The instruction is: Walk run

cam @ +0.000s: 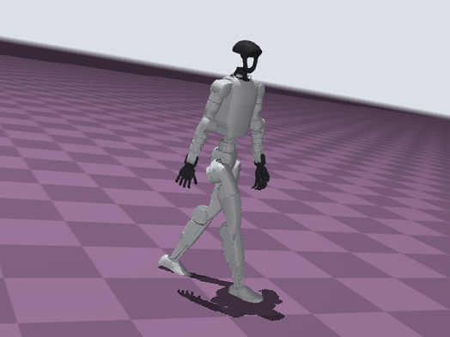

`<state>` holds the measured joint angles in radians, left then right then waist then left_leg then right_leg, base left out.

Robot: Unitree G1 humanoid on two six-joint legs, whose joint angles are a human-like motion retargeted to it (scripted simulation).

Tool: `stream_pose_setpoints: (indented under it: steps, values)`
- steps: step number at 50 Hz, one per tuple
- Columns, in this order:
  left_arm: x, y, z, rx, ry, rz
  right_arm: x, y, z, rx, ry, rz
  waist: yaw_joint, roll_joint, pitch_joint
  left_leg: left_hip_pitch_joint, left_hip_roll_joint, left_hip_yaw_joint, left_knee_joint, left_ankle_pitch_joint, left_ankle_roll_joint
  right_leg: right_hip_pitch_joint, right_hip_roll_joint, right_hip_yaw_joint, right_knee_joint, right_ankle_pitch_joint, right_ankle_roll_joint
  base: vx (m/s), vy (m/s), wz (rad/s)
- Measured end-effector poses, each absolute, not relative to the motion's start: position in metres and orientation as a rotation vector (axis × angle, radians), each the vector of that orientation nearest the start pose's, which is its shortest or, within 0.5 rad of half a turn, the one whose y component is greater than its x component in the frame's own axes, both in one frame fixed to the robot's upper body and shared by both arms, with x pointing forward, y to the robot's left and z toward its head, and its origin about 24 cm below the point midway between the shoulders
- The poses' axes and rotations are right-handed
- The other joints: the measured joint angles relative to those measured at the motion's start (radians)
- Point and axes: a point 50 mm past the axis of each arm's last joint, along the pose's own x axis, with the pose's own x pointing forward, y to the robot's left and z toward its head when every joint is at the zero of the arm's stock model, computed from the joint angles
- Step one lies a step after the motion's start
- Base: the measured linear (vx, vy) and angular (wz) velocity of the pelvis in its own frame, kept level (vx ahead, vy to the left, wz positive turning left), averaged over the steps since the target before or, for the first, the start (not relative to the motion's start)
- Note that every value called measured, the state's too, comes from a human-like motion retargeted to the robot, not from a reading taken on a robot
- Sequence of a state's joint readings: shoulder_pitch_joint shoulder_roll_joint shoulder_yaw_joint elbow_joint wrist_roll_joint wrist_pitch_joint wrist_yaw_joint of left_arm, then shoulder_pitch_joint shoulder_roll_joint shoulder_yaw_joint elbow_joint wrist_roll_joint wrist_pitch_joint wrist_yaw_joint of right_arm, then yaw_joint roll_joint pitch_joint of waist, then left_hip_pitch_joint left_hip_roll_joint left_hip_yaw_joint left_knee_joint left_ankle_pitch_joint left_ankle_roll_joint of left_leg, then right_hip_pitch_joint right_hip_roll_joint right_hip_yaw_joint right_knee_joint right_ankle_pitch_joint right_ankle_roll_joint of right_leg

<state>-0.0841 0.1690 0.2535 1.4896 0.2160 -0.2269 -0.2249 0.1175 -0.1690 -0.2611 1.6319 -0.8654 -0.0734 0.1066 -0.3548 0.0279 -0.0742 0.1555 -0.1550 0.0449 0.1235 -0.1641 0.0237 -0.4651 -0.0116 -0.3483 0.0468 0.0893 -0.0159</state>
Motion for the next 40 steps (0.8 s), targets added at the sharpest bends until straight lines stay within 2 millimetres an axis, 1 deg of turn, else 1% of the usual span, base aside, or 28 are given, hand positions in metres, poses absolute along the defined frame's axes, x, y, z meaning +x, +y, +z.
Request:
stream_pose_setpoints:
  steps: [2, 3, 5, 7, 8, 10, 12, 13, 14, 15, 17, 18, 20, 23, 25, 27, 28, 30, 33, 35, 37, 38, 40]
  values:
    - [0.045, 0.208, -0.173, 0.006, 1.332, -0.072, -0.049, -0.209, -0.172, -0.443, 1.693, 0.462, -0.055, 0.023, 0.002, 0.013, 0.019, -0.066, 0.052, 0.091, -0.077, 0.016, 0.031, 0.126, 0.009, 0.073, -0.036, 0.97, -0.30, 1.30]
    - [0.025, 0.205, -0.175, 0.008, 1.403, -0.071, -0.049, -0.210, -0.172, -0.437, 1.696, 0.452, -0.069, 0.037, -0.003, 0.011, 0.033, -0.079, 0.087, 0.164, -0.125, 0.030, 0.034, 0.155, 0.028, 0.071, -0.038, 0.91, -0.30, 0.97]
    - [-0.013, 0.197, -0.177, 0.013, 1.532, -0.068, -0.047, -0.212, -0.172, -0.402, 1.707, 0.426, -0.058, 0.046, -0.015, -0.012, 0.050, -0.054, 0.186, 0.348, -0.239, 0.043, 0.039, 0.160, 0.067, 0.035, -0.072, 1.01, -0.30, 0.50]
    - [-0.040, 0.192, -0.175, -0.001, 1.621, -0.084, -0.035, -0.216, -0.172, -0.364, 1.694, 0.393, -0.049, 0.014, -0.025, -0.095, -0.001, 0.006, 0.351, 0.498, -0.285, 0.060, -0.043, 0.178, 0.101, -0.005, -0.062, 0.73, 0.06, 0.53]
    - [-0.049, 0.192, -0.174, -0.012, 1.649, -0.096, -0.027, -0.217, -0.173, -0.353, 1.674, 0.381, -0.045, -0.010, -0.028, -0.143, -0.018, 0.063, 0.448, 0.544, -0.285, 0.069, -0.079, 0.167, 0.106, -0.015, -0.059, 0.59, 0.06, 0.27]
    - [-0.068, 0.192, -0.171, -0.044, 1.696, -0.128, -0.009, -0.215, -0.174, -0.346, 1.622, 0.359, -0.018, -0.058, -0.045, -0.221, -0.034, 0.109, 0.591, 0.601, -0.285, 0.106, -0.089, 0.227, 0.108, -0.056, -0.067, 0.74, -0.29, -0.20]
    - [-0.088, 0.188, -0.167, -0.074, 1.734, -0.149, 0.009, -0.214, -0.175, -0.361, 1.552, 0.350, -0.006, -0.070, -0.035, -0.298, -0.016, 0.040, 0.712, 0.491, -0.285, 0.175, -0.052, 0.220, 0.088, -0.081, -0.093, 0.68, -0.58, -0.39]
    - [-0.097, 0.187, -0.166, -0.087, 1.749, -0.144, 0.020, -0.212, -0.176, -0.375, 1.511, 0.356, 0.005, -0.076, -0.025, -0.332, 0.015, 0.028, 0.755, 0.441, -0.285, 0.209, -0.028, 0.223, 0.066, -0.079, -0.109, 0.58, -0.54, -0.72]
    - [-0.105, 0.186, -0.164, -0.105, 1.755, -0.125, 0.032, -0.212, -0.175, -0.398, 1.465, 0.366, 0.024, -0.089, -0.018, -0.364, 0.052, 0.060, 0.775, 0.397, -0.251, 0.238, -0.009, 0.238, 0.051, -0.081, -0.125, 0.63, -0.47, -1.03]
    - [-0.111, 0.185, -0.162, -0.125, 1.759, -0.098, 0.046, -0.212, -0.174, -0.424, 1.417, 0.377, 0.045, -0.104, -0.011, -0.396, 0.093, 0.115, 0.784, 0.355, -0.198, 0.263, 0.007, 0.260, 0.039, -0.084, -0.142, 0.67, -0.34, -1.14]
    - [-0.122, 0.183, -0.159, -0.182, 1.766, -0.021, 0.074, -0.213, -0.170, -0.488, 1.317, 0.394, 0.071, -0.116, 0.004, -0.458, 0.146, 0.183, 0.739, 0.285, -0.103, 0.298, 0.031, 0.291, 0.032, -0.095, -0.155, 0.53, -0.20, -0.99]
    - [-0.126, 0.181, -0.158, -0.215, 1.772, 0.017, 0.088, -0.214, -0.167, -0.519, 1.267, 0.396, 0.079, -0.112, 0.012, -0.484, 0.161, 0.197, 0.690, 0.265, -0.079, 0.314, 0.047, 0.300, 0.029, -0.102, -0.160, 0.49, -0.14, -0.77]
    - [-0.136, 0.175, -0.155, -0.290, 1.790, 0.077, 0.115, -0.217, -0.160, -0.575, 1.169, 0.389, 0.090, -0.096, 0.025, -0.526, 0.161, 0.189, 0.555, 0.243, -0.059, 0.344, 0.083, 0.316, 0.020, -0.117, -0.174, 0.60, -0.14, -0.68]
    - [-0.149, 0.164, -0.151, -0.385, 1.811, 0.114, 0.146, -0.218, -0.149, -0.624, 1.051, 0.369, 0.104, -0.069, 0.037, -0.560, 0.140, 0.136, 0.296, 0.266, -0.023, 0.395, 0.147, 0.352, 0.012, -0.146, -0.196, 0.50, -0.09, -0.83]
    - [-0.153, 0.159, -0.149, -0.420, 1.819, 0.107, 0.162, -0.217, -0.142, -0.634, 0.992, 0.352, 0.121, -0.058, 0.045, -0.581, 0.145, 0.143, 0.143, 0.252, 0.016, 0.433, 0.175, 0.381, 0.007, -0.164, -0.204, 0.68, -0.11, -1.08]
    - [-0.155, 0.156, -0.148, -0.418, 1.821, 0.088, 0.171, -0.214, -0.139, -0.621, 0.954, 0.339, 0.148, -0.064, 0.050, -0.595, 0.118, 0.079, 0.015, 0.233, 0.008, 0.474, 0.184, 0.417, 0.007, -0.183, -0.210, 0.73, -0.10, -1.25]
    - [-0.155, 0.156, -0.148, -0.407, 1.821, 0.079, 0.172, -0.212, -0.138, -0.609, 0.944, 0.335, 0.162, -0.069, 0.053, -0.594, 0.104, 0.033, -0.040, 0.225, -0.019, 0.496, 0.185, 0.427, 0.009, -0.192, -0.213, 0.77, -0.08, -1.12]
    - [-0.155, 0.158, -0.149, -0.377, 1.826, 0.059, 0.170, -0.210, -0.139, -0.580, 0.946, 0.333, 0.176, -0.072, 0.055, -0.584, 0.093, 0.019, -0.092, 0.213, -0.062, 0.535, 0.191, 0.428, 0.018, -0.210, -0.222, 0.89, -0.05, -0.75]
    - [-0.146, 0.166, -0.152, -0.334, 1.822, 0.048, 0.153, -0.210, -0.147, -0.545, 1.004, 0.340, 0.187, -0.057, 0.041, -0.574, 0.090, 0.003, -0.033, 0.259, -0.019, 0.563, 0.210, 0.413, 0.049, -0.202, -0.234, 0.72, -0.01, -0.42]
    - [-0.137, 0.171, -0.155, -0.314, 1.803, 0.066, 0.131, -0.212, -0.155, -0.533, 1.078, 0.345, 0.223, -0.051, 0.025, -0.554, 0.106, 0.036, -0.016, 0.316, -0.015, 0.577, 0.210, 0.398, 0.082, -0.154, -0.230, 0.82, 0.02, -0.90]
    - [-0.124, 0.177, -0.159, -0.298, 1.767, 0.117, 0.101, -0.212, -0.164, -0.527, 1.181, 0.353, 0.250, -0.063, 0.001, -0.534, 0.109, 0.038, 0.008, 0.276, 0.005, 0.570, 0.185, 0.375, 0.140, -0.052, -0.206, 0.94, 0.02, -0.97]
    - [-0.117, 0.181, -0.161, -0.291, 1.745, 0.156, 0.084, -0.211, -0.168, -0.528, 1.241, 0.364, 0.255, -0.072, -0.010, -0.533, 0.108, 0.026, 0.030, 0.252, 0.009, 0.560, 0.170, 0.363, 0.182, 0.026, -0.192, 0.75, -0.03, -0.92]
    - [-0.098, 0.191, -0.166, -0.258, 1.690, 0.241, 0.050, -0.208, -0.174, -0.533, 1.361, 0.387, 0.255, -0.074, -0.016, -0.506, 0.134, 0.056, 0.045, 0.219, 0.009, 0.523, 0.171, 0.371, 0.299, 0.209, -0.148, 0.68, -0.05, -0.73]
